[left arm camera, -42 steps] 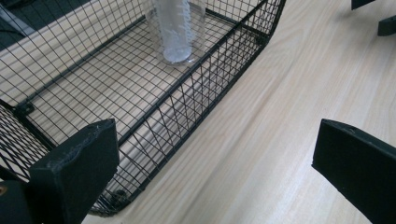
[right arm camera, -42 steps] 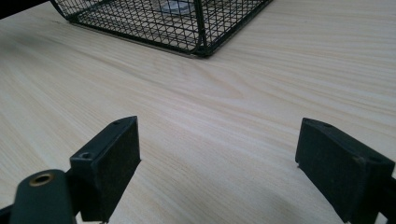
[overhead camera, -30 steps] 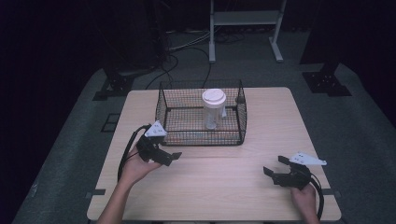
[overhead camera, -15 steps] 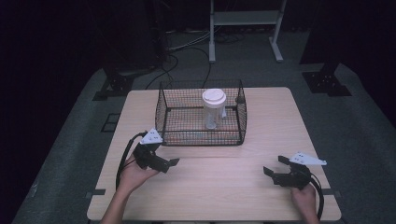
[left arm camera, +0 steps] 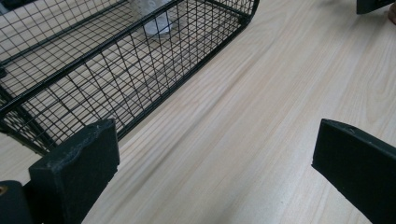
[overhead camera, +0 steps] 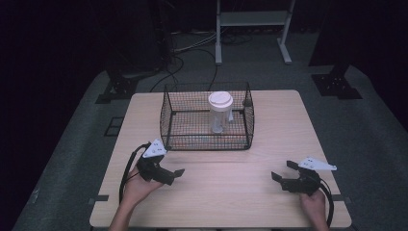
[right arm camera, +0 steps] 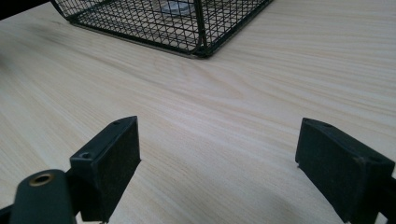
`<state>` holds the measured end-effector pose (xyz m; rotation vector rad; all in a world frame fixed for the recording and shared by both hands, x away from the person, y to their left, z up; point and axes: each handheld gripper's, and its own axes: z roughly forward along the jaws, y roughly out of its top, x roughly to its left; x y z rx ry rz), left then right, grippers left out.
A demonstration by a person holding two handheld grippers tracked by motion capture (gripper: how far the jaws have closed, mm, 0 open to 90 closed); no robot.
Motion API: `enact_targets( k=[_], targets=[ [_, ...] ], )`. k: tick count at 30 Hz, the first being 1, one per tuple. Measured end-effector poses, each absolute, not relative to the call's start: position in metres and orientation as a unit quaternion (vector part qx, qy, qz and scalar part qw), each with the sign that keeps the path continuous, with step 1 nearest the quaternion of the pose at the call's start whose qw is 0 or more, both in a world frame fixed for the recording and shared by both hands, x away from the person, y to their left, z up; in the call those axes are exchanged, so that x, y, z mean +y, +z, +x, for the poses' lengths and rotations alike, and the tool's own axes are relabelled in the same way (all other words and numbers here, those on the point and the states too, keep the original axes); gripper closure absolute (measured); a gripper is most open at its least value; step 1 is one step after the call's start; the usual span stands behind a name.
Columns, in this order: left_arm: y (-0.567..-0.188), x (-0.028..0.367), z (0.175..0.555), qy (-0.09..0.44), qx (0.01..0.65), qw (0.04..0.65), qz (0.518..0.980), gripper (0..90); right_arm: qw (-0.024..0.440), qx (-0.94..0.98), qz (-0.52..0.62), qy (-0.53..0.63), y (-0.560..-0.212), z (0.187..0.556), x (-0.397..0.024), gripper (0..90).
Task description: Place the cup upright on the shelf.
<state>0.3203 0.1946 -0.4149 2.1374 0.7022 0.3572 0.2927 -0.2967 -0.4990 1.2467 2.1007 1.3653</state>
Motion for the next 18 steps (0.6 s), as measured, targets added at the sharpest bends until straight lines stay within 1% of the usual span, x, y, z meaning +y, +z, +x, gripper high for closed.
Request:
enact_targets(
  k=[8, 18],
  targets=[
    [-0.421, 0.200, 0.309, 0.150, 0.281, 0.419, 0.850, 0.0, 0.171, 0.740, 0.439, 0.480, -0.499, 0.293, -0.297, 12.9],
    [-0.430, 0.209, 0.298, 0.161, 0.291, 0.436, 0.836, 0.0, 0.172, 0.741, 0.438, 0.479, -0.499, 0.293, -0.296, 12.9]
  ],
)
